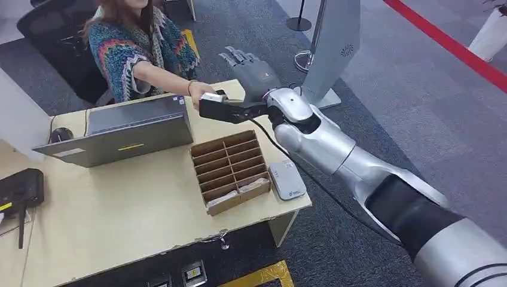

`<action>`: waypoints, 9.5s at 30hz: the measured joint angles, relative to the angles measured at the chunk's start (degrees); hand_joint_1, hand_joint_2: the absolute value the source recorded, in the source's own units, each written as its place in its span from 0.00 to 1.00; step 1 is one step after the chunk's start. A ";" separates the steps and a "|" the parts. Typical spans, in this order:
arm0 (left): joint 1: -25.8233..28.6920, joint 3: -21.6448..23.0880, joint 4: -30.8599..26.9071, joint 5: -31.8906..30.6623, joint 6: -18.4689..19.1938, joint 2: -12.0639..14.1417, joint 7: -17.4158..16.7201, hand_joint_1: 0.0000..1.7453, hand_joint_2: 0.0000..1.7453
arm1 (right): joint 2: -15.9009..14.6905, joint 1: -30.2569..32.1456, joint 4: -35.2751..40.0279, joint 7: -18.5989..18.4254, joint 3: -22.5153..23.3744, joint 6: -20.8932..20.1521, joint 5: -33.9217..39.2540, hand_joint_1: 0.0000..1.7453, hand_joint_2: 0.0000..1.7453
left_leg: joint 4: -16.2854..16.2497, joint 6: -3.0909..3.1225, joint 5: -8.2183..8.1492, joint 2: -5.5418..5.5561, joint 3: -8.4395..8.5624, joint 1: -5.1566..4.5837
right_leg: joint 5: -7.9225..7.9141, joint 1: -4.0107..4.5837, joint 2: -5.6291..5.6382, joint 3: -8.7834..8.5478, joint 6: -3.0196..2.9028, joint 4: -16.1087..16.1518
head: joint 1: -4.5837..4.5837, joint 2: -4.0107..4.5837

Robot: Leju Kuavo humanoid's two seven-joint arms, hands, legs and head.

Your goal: Pass the card to the sensor for recognition and then transmit it.

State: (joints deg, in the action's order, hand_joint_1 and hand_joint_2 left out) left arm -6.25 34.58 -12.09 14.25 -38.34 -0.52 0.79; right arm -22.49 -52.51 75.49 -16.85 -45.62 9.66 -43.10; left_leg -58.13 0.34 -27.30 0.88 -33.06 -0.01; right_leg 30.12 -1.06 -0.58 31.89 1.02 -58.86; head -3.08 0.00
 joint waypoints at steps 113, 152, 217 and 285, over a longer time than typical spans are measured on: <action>1.56 -2.89 0.02 2.71 -0.81 0.00 1.51 0.00 0.00 | -10.97 38.75 10.19 -7.23 12.22 -1.49 9.51 1.00 1.00 | -0.02 -0.03 -0.08 -0.13 0.23 0.01 | 0.00 0.00 0.20 -0.12 0.00 0.11 | 0.02 0.00; -1.63 3.96 -1.27 0.63 0.04 0.17 -0.46 0.00 0.00 | -7.63 2.54 11.36 -5.20 4.52 -11.87 3.06 1.00 1.00 | -0.02 -0.03 0.04 -0.09 -0.02 0.04 | -0.10 0.04 0.10 0.04 -0.03 -0.02 | 0.02 0.00; 0.97 5.84 -0.87 4.41 -1.75 0.52 1.40 0.00 0.00 | -0.39 15.26 15.58 8.44 10.58 12.00 25.14 0.00 1.00 | -0.04 -0.11 -0.06 -0.19 0.20 0.15 | -0.08 0.12 0.27 -0.04 -0.04 0.16 | 0.02 0.00; 1.53 4.02 -0.81 4.72 -1.66 1.20 0.68 0.00 0.00 | -2.12 40.37 24.53 -6.03 8.92 -7.83 -11.65 0.00 1.00 | -0.01 -0.12 -0.12 -0.37 0.20 0.19 | -0.03 0.16 0.38 -0.09 -0.07 0.18 | 0.02 0.00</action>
State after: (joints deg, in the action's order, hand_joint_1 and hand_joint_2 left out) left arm -4.72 38.60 -12.90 18.97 -40.00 0.68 1.46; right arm -24.61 -12.13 100.02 -22.88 -36.70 1.83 -54.75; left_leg -58.15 0.23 -27.42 0.51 -32.86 0.17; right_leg 30.08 -0.89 -0.20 31.79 0.95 -58.68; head -3.06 0.00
